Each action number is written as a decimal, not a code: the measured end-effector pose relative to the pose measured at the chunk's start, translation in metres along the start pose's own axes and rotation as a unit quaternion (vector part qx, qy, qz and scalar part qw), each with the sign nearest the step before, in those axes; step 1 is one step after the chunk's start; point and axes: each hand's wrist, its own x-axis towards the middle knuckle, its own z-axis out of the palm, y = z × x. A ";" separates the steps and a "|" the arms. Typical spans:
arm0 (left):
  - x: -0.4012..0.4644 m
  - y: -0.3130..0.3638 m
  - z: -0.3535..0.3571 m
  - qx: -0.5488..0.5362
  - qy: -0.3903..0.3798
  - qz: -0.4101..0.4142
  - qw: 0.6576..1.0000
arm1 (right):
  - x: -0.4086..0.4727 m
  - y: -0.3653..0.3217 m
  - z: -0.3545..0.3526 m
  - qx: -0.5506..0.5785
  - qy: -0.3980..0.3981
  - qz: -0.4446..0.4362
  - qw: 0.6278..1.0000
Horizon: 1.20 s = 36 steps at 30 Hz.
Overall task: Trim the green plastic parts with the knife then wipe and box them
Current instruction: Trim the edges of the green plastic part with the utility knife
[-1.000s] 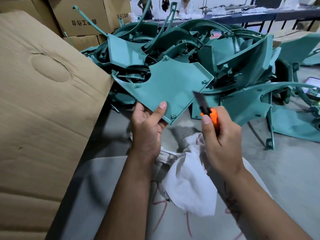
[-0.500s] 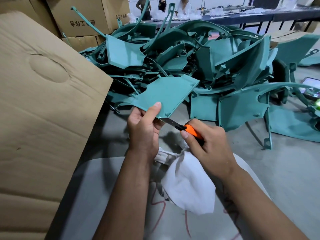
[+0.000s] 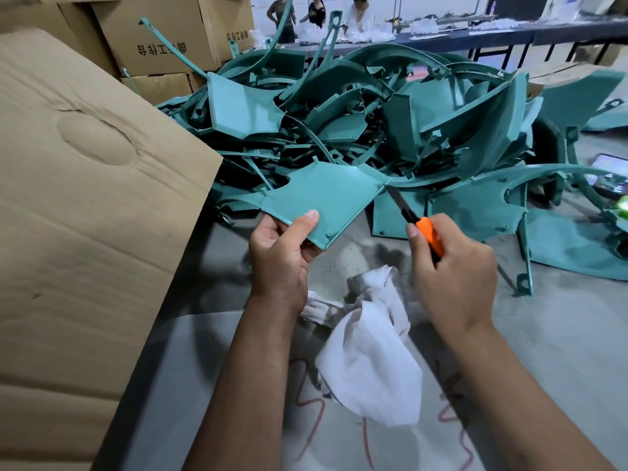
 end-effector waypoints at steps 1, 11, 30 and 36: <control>0.000 0.000 0.000 0.002 0.002 0.003 1.000 | 0.001 0.001 -0.001 0.008 0.007 -0.008 1.000; 0.000 -0.003 0.001 0.003 -0.004 0.012 1.000 | -0.011 -0.020 0.006 0.095 -0.128 -0.157 0.975; 0.000 0.002 -0.010 0.030 -0.096 0.031 0.994 | 0.008 0.012 -0.004 -0.024 0.036 0.045 0.998; -0.002 0.000 -0.009 0.055 -0.128 0.027 0.990 | 0.013 0.015 -0.008 0.238 0.035 0.112 0.964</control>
